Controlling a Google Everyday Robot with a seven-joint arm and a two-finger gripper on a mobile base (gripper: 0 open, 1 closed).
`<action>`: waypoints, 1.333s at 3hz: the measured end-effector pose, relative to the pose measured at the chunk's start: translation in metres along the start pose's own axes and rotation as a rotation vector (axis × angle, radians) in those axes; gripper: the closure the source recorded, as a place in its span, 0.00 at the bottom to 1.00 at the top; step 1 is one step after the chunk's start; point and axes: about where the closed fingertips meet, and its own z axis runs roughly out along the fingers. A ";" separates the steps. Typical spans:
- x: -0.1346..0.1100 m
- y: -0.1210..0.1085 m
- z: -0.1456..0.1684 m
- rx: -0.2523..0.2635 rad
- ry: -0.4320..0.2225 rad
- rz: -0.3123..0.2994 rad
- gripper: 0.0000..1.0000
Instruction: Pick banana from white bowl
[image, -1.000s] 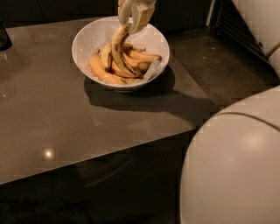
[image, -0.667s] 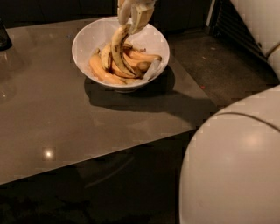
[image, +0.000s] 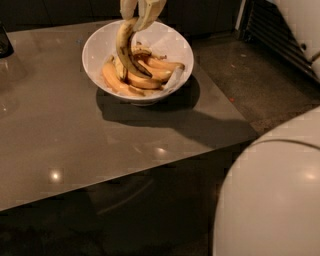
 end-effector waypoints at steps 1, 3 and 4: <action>-0.015 -0.002 -0.007 0.035 -0.030 -0.033 1.00; -0.036 0.001 -0.015 0.051 -0.055 -0.030 1.00; -0.053 0.014 -0.019 0.074 -0.086 -0.021 1.00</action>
Offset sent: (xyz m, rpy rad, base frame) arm -0.0104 0.0065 0.0066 0.0269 -0.0164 0.0356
